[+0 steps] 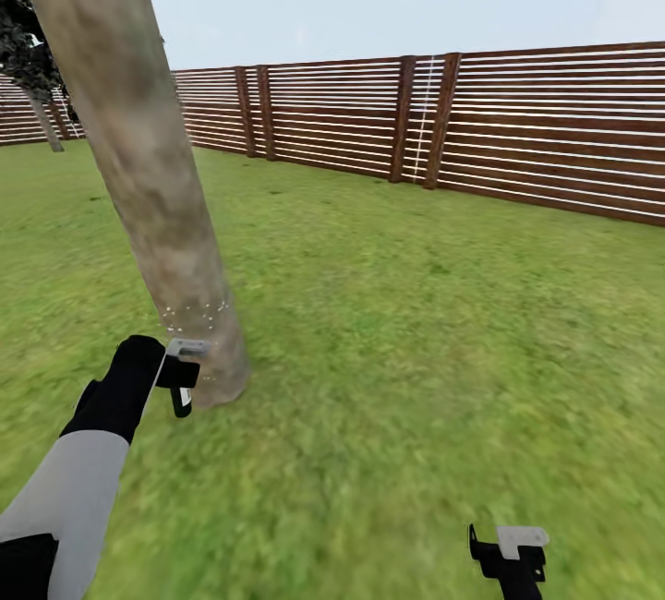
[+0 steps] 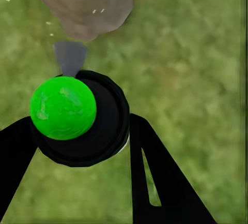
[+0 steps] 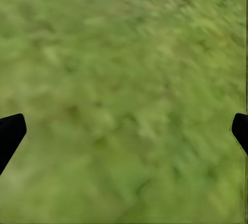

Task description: In the garden, pick up the pesticide atomizer on the floor and spray pesticide onto both trees until each tree trunk is fully covered.

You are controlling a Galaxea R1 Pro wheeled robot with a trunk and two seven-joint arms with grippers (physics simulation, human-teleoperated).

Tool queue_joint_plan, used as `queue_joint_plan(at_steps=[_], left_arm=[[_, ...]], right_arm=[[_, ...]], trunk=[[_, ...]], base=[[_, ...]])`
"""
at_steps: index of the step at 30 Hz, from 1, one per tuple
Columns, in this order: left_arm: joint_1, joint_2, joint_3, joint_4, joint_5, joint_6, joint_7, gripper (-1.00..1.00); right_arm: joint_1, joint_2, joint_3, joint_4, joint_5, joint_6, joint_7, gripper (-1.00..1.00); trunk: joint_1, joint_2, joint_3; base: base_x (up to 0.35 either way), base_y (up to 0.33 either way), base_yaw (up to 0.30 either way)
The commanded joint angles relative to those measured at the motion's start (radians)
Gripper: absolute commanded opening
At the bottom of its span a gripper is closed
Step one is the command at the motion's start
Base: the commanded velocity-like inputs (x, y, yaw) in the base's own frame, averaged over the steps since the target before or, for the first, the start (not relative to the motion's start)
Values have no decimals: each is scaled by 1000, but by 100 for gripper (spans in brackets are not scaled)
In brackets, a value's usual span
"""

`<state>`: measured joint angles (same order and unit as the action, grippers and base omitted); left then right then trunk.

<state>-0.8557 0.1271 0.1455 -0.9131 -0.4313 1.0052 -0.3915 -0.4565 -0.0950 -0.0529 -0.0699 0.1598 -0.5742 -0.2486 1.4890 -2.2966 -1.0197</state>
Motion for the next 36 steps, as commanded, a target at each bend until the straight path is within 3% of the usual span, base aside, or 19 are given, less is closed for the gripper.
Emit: queue_joint_plan(at_steps=[1,16,20,25,29,32,36], left_arm=[[-1,0,2,-1,-10,3,-10,-100],[16,2,27,7,-10,2,17,-100],[33,53,29,80,-8,-8,17,-100],[33,44,30,94,-6,-10,17,-100],[33,54,30,95,-6,-10,17,-100],[35,60,59,101,-10,-11,17,-100],[34,47,67,105,-10,-11,23,-100]], right_arm=[[-1,0,-5,1,11,-2,-5,100],[-1,1,-5,1,11,-2,-5,100],[-1,-1,-5,2,11,-1,-5,100],[-1,-2,-5,2,12,-1,-5,100],[-1,-1,-5,1,12,-1,-5,100],[-1,0,-5,1,11,-1,-5,100],[-1,0,-5,1,11,-1,-5,100]], trunk=[[0,0,-1],[0,0,-1],[0,0,-1],[0,0,-1],[0,0,-1],[0,0,-1],[0,0,-1]], base=[[9,-274,5],[1,-274,202],[0,-274,26],[0,-274,1],[0,-274,0],[0,-275,87],[10,-274,252]])
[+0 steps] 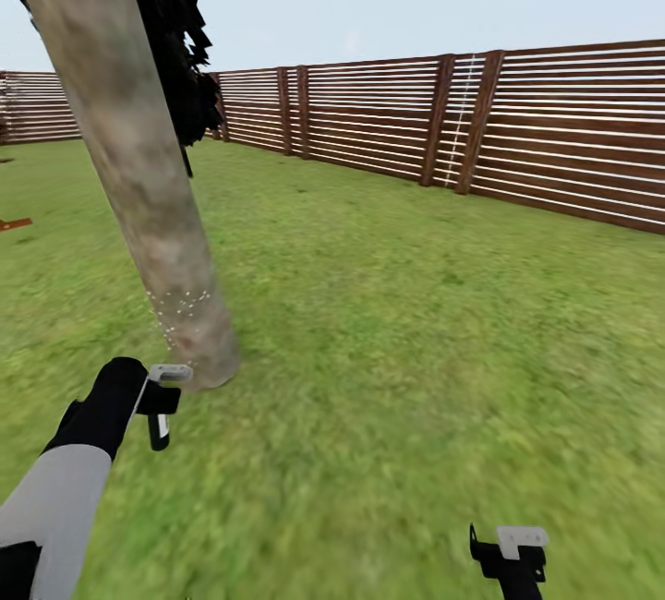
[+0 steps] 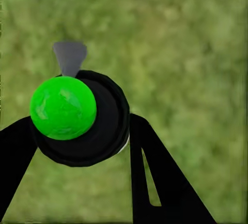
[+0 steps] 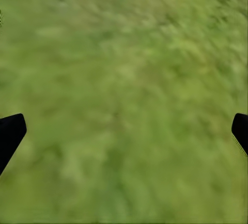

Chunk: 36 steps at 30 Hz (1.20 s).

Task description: In the garden, pick up the pesticide atomizer on the floor and spray pesticide onto both trees until each tree trunk is fully covered.

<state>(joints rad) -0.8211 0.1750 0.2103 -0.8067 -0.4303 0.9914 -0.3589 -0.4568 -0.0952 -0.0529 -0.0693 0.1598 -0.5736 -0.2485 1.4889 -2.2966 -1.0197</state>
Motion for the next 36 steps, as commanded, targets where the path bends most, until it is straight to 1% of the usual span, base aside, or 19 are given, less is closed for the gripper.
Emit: queue_joint_plan(at_steps=[1,4,6,7,8,10,11,12,13,14,15,16,17,18,20,25,30,34,36], left_arm=[[-2,-2,3,-1,-11,2,2,-100],[-1,7,13,8,-8,0,53,-100],[0,21,59,47,-10,-15,67,-100],[0,24,69,57,-11,-31,69,-100],[0,19,73,71,-12,-49,72,-100],[0,-3,75,125,-9,-68,73,-100],[0,-20,80,183,-8,-155,83,-100],[0,-33,85,235,-6,-219,118,-100],[-5,-71,90,309,16,-270,229,-100],[-7,-98,90,338,47,-287,303,-100],[-8,-113,90,347,93,-296,350,-100],[-8,-121,84,350,148,-301,380,-100],[-8,-126,80,350,169,-299,390,-100],[-7,-128,75,351,179,-297,396,-100],[-4,-128,75,352,185,-297,403,-100],[-3,-97,86,354,193,-297,400,-100],[-3,-91,85,357,200,-289,397,-100],[-3,-67,83,361,200,-244,394,-100],[-3,-68,78,368,199,-241,392,-100]], right_arm=[[0,0,-5,0,11,-2,-5,100],[0,0,-5,1,11,-2,-5,100],[0,0,-5,2,11,-2,-5,100],[0,0,-5,2,11,-2,-5,100],[0,0,-5,1,11,-2,-5,100],[0,0,-5,1,11,-2,-5,100],[0,0,-5,1,11,-2,-5,100],[0,0,-5,1,11,-2,-5,100],[0,0,-5,1,11,-2,-5,100],[0,0,-5,1,11,-2,-5,100],[0,0,-5,1,11,-2,-5,100],[0,0,-5,1,11,-2,-5,100],[0,0,-5,1,11,-2,-5,100],[0,0,-5,2,11,-2,-5,100],[0,-1,-5,2,11,-2,-5,100],[0,-3,-5,2,12,-2,-5,100],[0,0,-4,2,12,-2,-5,100],[0,0,-5,2,12,-2,-5,100],[0,0,-4,2,12,-2,-5,100]], trunk=[[0,0,-1],[0,0,-1],[0,0,-1],[0,0,-1],[0,0,-1],[0,0,-1],[0,0,-1],[0,0,-1],[0,0,-1],[0,0,-1],[0,0,-1],[0,0,-1],[0,0,-1],[0,0,-1],[0,0,-1],[0,0,-1],[0,0,-1],[0,0,-1],[0,0,-1]], base=[[107,-259,272],[218,-192,275],[288,-120,276],[302,-97,276],[188,-48,263],[58,-15,109],[16,-4,30],[8,-2,16],[3,-1,6],[2,0,3],[1,0,2],[0,0,0],[9,0,0],[133,0,0],[275,0,0],[333,0,0],[338,0,0],[339,0,1],[259,0,121]])
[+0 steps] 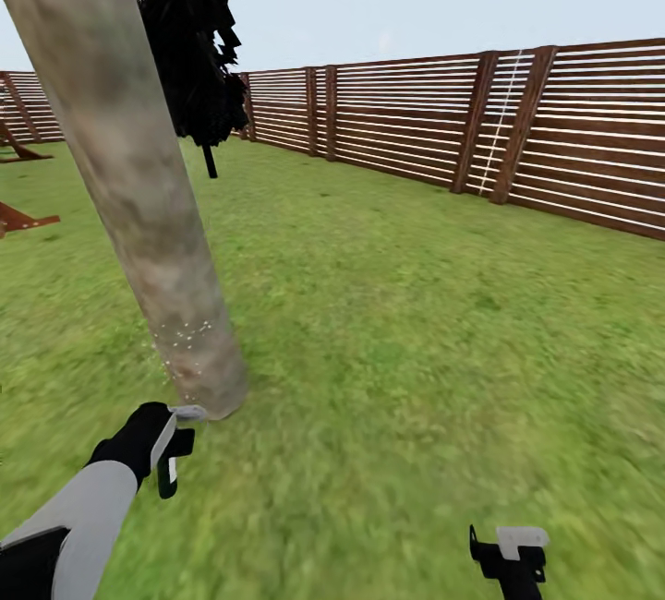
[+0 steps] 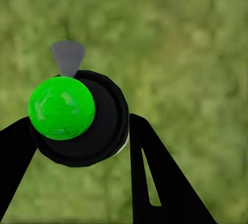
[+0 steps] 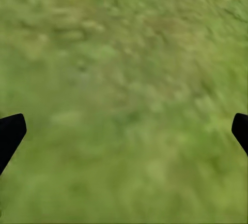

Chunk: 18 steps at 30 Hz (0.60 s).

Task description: In the garden, pick up the pesticide atomizer on the floor and spray pesticide onto both trees until each tree trunk is fully covered.

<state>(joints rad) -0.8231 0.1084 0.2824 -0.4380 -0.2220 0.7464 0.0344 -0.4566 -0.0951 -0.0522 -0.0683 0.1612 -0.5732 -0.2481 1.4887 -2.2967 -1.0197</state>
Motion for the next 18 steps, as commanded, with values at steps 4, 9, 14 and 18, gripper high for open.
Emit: queue_joint_plan(at_steps=[4,9,14,18], left_arm=[[0,-29,4,6,-8,-1,-19,-100],[1,-38,0,14,-19,-1,-130,-100],[-1,-21,-4,0,-52,2,-124,-100],[-2,-28,0,-2,-102,2,-122,-100]], right_arm=[[0,0,-5,1,11,-2,-5,100],[0,0,-5,1,10,-2,-5,100],[0,0,-5,1,11,-2,-5,100],[0,0,-5,1,11,-2,-5,100]], trunk=[[0,0,-1],[0,0,-1],[0,0,-1],[0,0,-1]], base=[[39,0,254],[1,-9,199],[0,-226,11],[0,-271,1]])
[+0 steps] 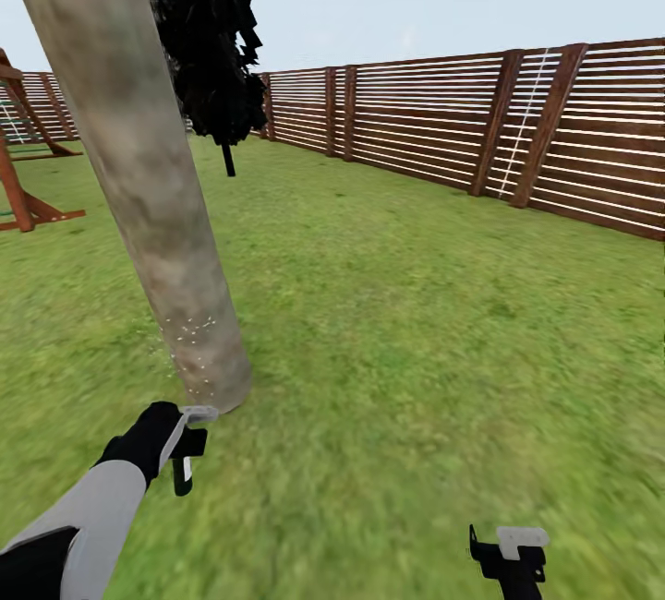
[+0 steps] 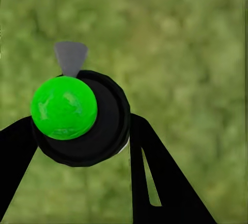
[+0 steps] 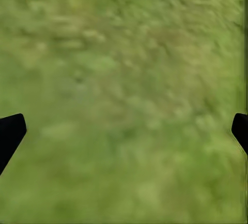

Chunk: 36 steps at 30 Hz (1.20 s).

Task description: In the garden, pick up the pesticide atomizer on the floor and spray pesticide onto both trees until each tree trunk is fully covered.

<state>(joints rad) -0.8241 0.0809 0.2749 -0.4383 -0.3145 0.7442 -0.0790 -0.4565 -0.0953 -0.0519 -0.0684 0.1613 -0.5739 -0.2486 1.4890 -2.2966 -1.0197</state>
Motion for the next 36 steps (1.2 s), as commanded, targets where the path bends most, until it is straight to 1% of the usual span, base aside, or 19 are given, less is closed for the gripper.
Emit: queue_joint_plan(at_steps=[1,5,10,11,12,14,15,16,18,21,29,36], left_arm=[[-1,4,9,-3,-10,5,-8,-100],[-8,10,10,-3,-11,7,-8,-100],[-19,8,11,-16,-11,18,-8,-100],[-27,7,11,-40,-10,45,-8,-100],[-35,6,10,-67,-8,95,-10,-100],[-44,-5,8,-94,-8,141,-10,-100],[-65,-7,7,-100,-8,153,-10,-100],[-101,-1,6,-101,-9,161,-11,-100],[-111,-4,4,-102,-13,163,-11,-100],[-102,-6,2,-103,-34,164,-12,-100],[-101,-6,3,-103,-37,164,-12,-100],[-101,-5,2,-103,-37,163,-10,-100]], right_arm=[[-1,0,-5,1,10,-1,-5,100],[-1,0,-6,1,10,-2,-5,100],[-1,0,-6,1,10,-1,-5,100],[-1,0,-6,1,10,-1,-5,100],[-1,0,-5,1,10,-1,-5,100],[-1,0,-5,1,9,-1,-5,100],[-1,0,-5,1,9,-1,-4,100],[-1,0,-5,1,10,-1,-3,100],[-1,0,-5,1,10,-1,-3,100],[-1,-1,-5,1,10,-1,-2,100],[-1,-1,-6,1,10,-1,-3,100],[-1,0,-5,1,10,-1,-3,100]], trunk=[[0,0,-1],[0,0,-1],[0,0,-1],[0,0,-1],[0,0,-1],[0,0,-1],[0,0,-1],[0,0,-1],[0,0,-1],[0,0,-1],[0,0,-1],[0,0,-1]], base=[[0,-272,63],[-7,-271,196],[-219,-182,274],[-110,-48,276],[-45,-20,169],[-17,-8,66],[-5,-2,18],[-1,-1,5],[-1,0,2],[72,-85,0],[153,-228,0],[13,-271,40]])
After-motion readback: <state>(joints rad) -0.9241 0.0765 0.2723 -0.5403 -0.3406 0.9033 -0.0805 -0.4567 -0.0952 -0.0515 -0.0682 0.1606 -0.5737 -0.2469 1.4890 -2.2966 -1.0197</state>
